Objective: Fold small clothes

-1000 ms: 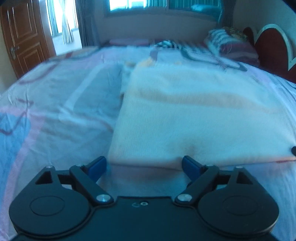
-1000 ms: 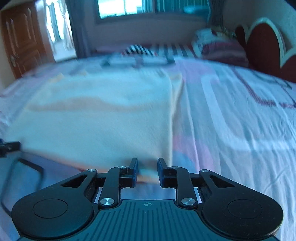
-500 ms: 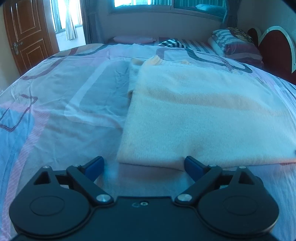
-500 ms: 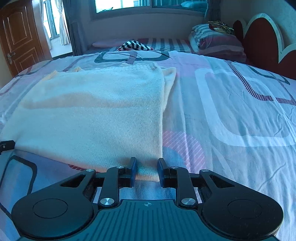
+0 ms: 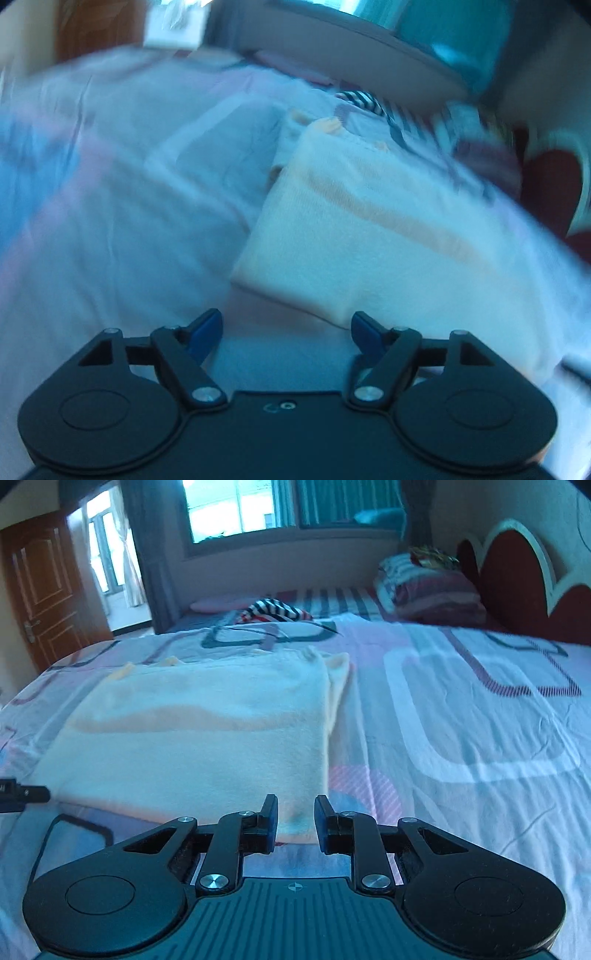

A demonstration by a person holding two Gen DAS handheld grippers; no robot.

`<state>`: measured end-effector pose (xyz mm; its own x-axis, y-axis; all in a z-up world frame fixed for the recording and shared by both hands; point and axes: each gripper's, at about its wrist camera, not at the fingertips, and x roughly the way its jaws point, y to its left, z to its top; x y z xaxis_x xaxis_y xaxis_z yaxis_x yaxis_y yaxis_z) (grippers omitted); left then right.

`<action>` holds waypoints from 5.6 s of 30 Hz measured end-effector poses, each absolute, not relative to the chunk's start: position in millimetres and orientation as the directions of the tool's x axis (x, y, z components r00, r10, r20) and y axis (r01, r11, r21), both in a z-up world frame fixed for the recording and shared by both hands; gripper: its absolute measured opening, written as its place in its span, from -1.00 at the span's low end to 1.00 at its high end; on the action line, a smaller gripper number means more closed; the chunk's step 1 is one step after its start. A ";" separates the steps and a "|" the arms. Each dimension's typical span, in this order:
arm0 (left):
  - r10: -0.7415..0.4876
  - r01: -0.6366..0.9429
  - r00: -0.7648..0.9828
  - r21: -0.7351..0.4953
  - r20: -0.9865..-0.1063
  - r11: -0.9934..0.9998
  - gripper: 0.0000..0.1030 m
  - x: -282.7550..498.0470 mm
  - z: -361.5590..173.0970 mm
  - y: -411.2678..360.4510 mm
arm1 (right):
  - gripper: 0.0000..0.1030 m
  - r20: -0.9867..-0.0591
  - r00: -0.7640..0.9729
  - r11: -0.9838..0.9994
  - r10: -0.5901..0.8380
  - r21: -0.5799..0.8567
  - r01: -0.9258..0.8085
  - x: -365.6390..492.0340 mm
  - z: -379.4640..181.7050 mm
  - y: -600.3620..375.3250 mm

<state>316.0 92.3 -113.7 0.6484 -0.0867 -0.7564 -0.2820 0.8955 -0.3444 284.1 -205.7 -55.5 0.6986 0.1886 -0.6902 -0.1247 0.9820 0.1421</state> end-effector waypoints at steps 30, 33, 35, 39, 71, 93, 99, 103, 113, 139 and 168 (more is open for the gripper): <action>-0.125 -0.317 0.875 -0.750 -0.467 0.581 -0.90 361.1 -139.7 108.5 | -1.00 -0.578 0.636 0.859 0.510 0.313 -0.404 420.6 -84.9 -113.9; -0.121 -0.343 0.857 -0.729 -0.501 0.592 -0.61 362.4 -147.8 110.8 | -1.00 -0.616 0.610 0.865 0.498 0.301 -0.401 425.9 -96.3 -106.8; -0.135 -0.374 0.849 -0.760 -0.512 0.531 -0.46 364.1 -157.3 121.0 | -1.00 -0.638 0.597 0.872 0.486 0.306 -0.382 427.7 -106.3 -105.7; -0.120 -0.401 0.831 -0.734 -0.543 0.548 -0.75 374.5 -152.5 126.5 | -1.00 -0.586 0.630 0.861 0.509 0.347 -0.372 422.1 -101.1 -111.1; -0.175 -0.021 0.760 -0.292 -0.626 0.956 0.60 432.8 -63.6 -40.7 | -0.11 -0.466 0.718 0.770 0.518 0.620 -0.153 384.3 -60.8 -305.9; -0.200 -0.026 0.698 -0.304 -0.687 0.952 0.57 475.0 -98.4 -12.7 | -0.82 -0.561 0.661 0.835 0.498 0.516 -0.192 431.6 -67.4 -254.2; -0.165 0.023 0.660 -0.200 -0.733 0.980 0.63 482.1 -112.2 -43.1 | -0.82 -0.590 0.640 0.811 0.493 0.577 -0.094 425.6 -99.6 -280.1; -0.183 0.035 0.644 -0.211 -0.743 0.977 0.61 485.2 -108.5 -39.0 | -0.82 -0.602 0.637 0.834 0.481 0.538 -0.122 425.2 -92.4 -278.4; -0.137 0.053 0.663 -0.137 -0.736 0.989 0.51 550.7 -94.0 -48.4 | -0.79 -0.615 0.684 0.919 0.393 0.285 -0.271 476.4 -69.6 -230.0; -0.149 0.024 0.651 -0.176 -0.744 0.984 0.70 433.0 -117.1 -23.4 | -0.92 -0.669 0.542 0.852 0.509 0.479 -0.208 346.7 -93.3 -270.9; -0.075 0.069 0.665 -0.039 -0.743 0.997 0.91 547.3 -113.9 -58.6 | -0.92 -0.682 0.668 0.945 0.298 0.112 -0.308 510.4 -103.7 -233.1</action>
